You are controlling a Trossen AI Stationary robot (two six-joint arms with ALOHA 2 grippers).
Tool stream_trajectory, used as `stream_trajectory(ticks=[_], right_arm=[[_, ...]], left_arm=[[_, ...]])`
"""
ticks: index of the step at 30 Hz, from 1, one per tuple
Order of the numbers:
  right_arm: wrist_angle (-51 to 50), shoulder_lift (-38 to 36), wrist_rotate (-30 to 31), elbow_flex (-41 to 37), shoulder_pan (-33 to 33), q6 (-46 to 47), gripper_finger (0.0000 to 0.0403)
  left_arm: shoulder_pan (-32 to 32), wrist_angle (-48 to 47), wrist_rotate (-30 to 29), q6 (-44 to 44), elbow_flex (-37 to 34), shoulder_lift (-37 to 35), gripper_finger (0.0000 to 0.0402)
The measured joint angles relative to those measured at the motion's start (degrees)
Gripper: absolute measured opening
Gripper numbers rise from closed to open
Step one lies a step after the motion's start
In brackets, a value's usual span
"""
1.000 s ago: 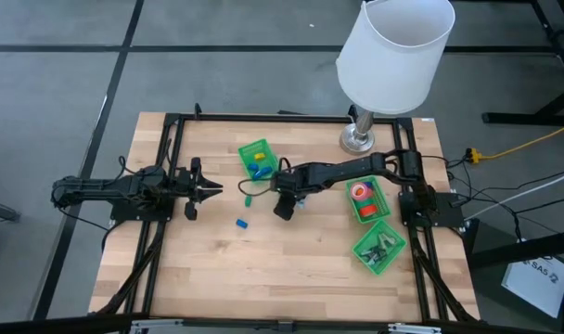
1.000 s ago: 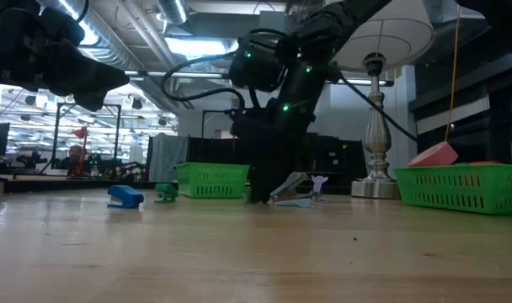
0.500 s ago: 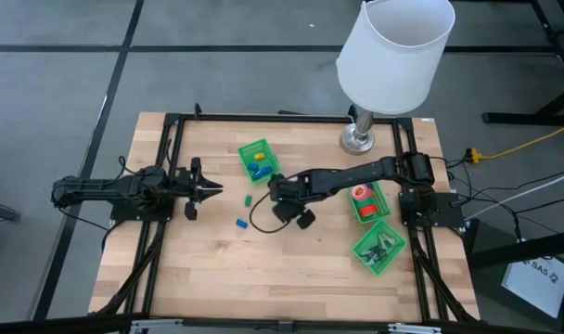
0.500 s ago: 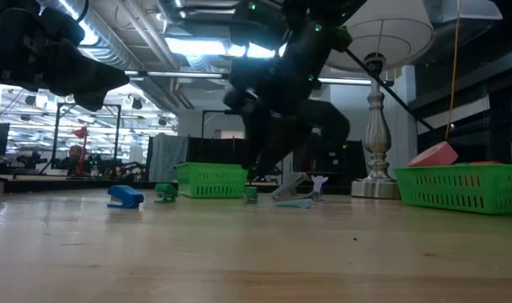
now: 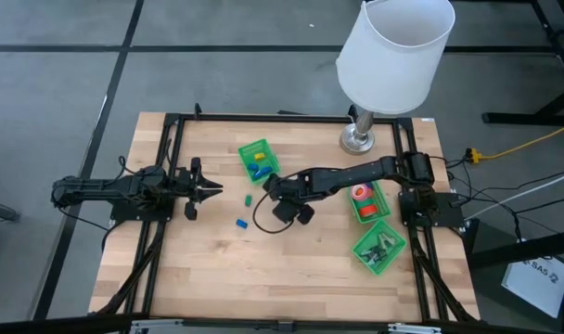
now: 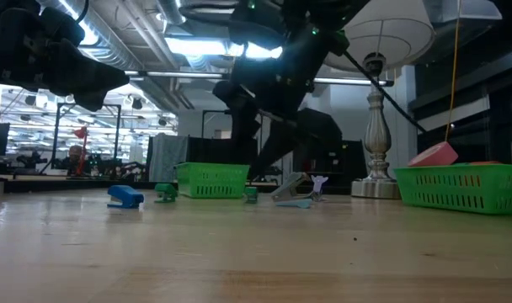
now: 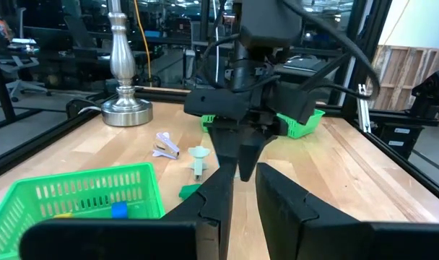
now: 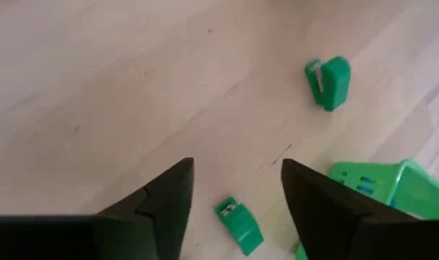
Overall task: Pick and place Stapler, Stapler remover, tape
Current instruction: Put the green stapler into the top left green bin
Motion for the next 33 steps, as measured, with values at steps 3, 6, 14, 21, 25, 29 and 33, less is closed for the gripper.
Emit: stream_trajectory(ticks=[3, 6, 14, 21, 25, 29, 33], right_arm=[[0.2, 0.0, 1.3, -0.7, -0.6, -0.4, 0.0236], [0.5, 0.0, 1.4, -1.6, -1.8, -1.9, 0.0245], [7.5, 0.0, -1.4, -6.5, -5.7, -8.0, 0.0215], [10.7, 0.2, -2.0, -7.9, -8.0, -8.4, 0.0184], [10.8, 0.2, -6.1, -8.1, -8.4, -5.9, 0.0167], [11.8, 1.2, -9.0, -8.1, -8.3, -3.2, 0.0154], [13.9, 2.9, -11.1, -8.0, -9.0, 1.0, 0.0146]], left_arm=[[0.0, 0.0, 0.0, 0.0, 0.0, 0.0, 0.0058], [0.0, 0.0, 0.0, 0.0, 0.0, 0.0, 0.0058], [0.0, 0.0, 0.0, 0.0, 0.0, 0.0, 0.0058], [0.0, 0.0, 0.0, 0.0, 0.0, 0.0, 0.0058], [0.0, 0.0, 0.0, 0.0, 0.0, 0.0, 0.0058], [0.0, 0.0, 0.0, 0.0, 0.0, 0.0, 0.0058], [0.0, 0.0, 0.0, 0.0, 0.0, 0.0, 0.0058]])
